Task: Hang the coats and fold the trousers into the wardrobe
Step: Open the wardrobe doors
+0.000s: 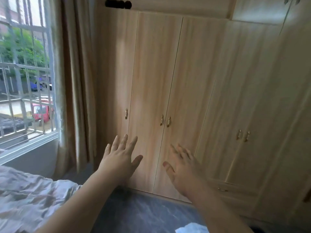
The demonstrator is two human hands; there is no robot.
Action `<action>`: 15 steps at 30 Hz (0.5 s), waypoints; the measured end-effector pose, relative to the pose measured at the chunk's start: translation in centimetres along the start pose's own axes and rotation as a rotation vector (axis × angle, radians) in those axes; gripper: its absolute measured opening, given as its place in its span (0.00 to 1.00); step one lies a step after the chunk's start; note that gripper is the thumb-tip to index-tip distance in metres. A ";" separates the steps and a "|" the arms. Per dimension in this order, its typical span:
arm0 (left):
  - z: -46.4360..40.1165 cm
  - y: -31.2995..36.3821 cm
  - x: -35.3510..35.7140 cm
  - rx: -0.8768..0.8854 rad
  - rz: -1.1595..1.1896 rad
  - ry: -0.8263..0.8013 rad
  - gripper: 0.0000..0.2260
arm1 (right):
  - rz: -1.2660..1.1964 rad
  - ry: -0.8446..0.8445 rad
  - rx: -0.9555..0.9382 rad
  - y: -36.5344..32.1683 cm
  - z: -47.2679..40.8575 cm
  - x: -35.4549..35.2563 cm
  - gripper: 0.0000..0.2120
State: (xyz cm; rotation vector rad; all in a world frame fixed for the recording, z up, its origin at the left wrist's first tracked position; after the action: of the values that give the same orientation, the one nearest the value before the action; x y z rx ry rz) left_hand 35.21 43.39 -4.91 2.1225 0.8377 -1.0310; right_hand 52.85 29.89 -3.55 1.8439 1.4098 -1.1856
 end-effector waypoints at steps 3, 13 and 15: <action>-5.2 -1.2 5.1 0.012 -0.001 -0.020 0.32 | 0.007 -0.019 -0.004 1.4 -5.3 4.4 0.43; -27.6 -4.2 19.6 0.102 0.059 -0.065 0.32 | 0.031 -0.057 0.117 8.6 -25.2 17.1 0.37; -31.1 -3.5 22.0 0.125 0.078 -0.077 0.32 | 0.008 -0.040 0.158 10.7 -28.3 19.2 0.31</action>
State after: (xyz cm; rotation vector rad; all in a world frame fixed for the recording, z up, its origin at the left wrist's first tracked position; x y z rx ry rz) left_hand 56.78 74.74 -8.52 2.1854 0.6644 -1.1427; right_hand 73.43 58.89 -7.94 1.9176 1.3191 -1.3570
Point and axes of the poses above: each hand's wrist, its own z-axis away from the middle knuckle, its own x-axis out of the palm, y = z × x, the point moved 3 cm from there along -z, towards the middle knuckle, and after that the axes turned 13 degrees about y, right-handed, at the moved point
